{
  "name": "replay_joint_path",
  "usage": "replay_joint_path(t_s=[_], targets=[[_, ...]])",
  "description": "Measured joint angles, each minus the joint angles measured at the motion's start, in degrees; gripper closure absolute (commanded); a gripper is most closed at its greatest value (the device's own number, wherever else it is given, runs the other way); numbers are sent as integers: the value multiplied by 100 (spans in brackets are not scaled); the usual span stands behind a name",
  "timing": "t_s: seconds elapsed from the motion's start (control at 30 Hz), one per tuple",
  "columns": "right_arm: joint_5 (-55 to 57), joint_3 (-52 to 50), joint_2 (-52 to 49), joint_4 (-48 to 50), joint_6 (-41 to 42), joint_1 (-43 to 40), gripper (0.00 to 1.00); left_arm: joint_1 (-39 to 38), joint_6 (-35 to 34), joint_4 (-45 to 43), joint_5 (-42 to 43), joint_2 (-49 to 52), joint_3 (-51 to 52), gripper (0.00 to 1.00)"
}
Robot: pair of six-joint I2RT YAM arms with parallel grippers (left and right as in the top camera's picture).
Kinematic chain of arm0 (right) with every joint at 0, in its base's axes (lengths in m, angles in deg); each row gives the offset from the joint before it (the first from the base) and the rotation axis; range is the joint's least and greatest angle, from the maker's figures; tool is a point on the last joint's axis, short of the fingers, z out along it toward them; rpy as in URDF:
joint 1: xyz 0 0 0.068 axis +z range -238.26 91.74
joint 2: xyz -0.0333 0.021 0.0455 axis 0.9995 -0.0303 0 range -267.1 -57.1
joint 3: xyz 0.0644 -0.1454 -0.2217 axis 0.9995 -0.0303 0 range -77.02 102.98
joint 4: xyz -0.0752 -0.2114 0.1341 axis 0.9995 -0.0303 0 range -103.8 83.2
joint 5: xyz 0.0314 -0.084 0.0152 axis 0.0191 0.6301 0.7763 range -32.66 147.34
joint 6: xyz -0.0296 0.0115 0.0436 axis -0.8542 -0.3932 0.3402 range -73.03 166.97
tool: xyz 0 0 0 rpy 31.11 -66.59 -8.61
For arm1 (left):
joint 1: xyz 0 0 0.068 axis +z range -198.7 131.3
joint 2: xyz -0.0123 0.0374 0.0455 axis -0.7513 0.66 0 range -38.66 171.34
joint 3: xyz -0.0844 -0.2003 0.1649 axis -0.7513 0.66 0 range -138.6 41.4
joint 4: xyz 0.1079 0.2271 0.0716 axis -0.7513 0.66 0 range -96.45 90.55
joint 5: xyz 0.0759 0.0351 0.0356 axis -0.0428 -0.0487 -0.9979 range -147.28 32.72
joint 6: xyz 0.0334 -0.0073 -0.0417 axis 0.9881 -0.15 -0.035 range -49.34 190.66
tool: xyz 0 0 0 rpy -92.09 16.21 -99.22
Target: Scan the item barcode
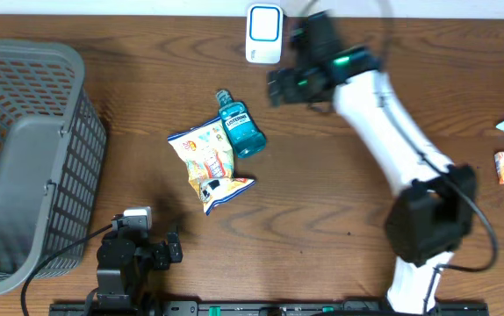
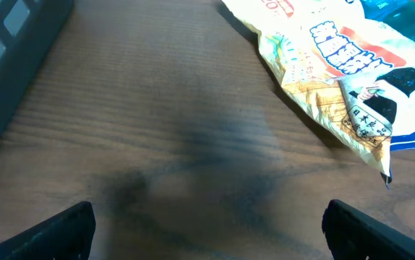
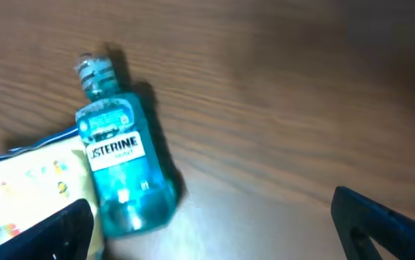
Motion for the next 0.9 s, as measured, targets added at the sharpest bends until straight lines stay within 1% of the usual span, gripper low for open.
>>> replay_joint_path(t_s=[0.13, 0.27, 0.5, 0.73, 0.8, 0.87, 0.9], targets=[[841, 0, -424, 463, -109, 688, 1, 0, 0, 0, 0, 0, 0, 2], [1196, 0, -743, 848, -243, 1110, 1, 0, 0, 0, 0, 0, 0, 2], [1414, 0, -1250, 1320, -341, 1296, 1, 0, 0, 0, 0, 0, 0, 2], [1456, 0, -1657, 1401, -501, 1362, 1, 0, 0, 0, 0, 0, 0, 2], [1480, 0, -1735, 1401, -544, 1408, 4, 0, 0, 0, 0, 0, 0, 2], [1480, 0, -1818, 1370, -540, 1456, 13, 0, 0, 0, 0, 0, 0, 2], [1519, 9, -1823, 1364, -562, 1478, 15, 0, 0, 0, 0, 0, 0, 2]])
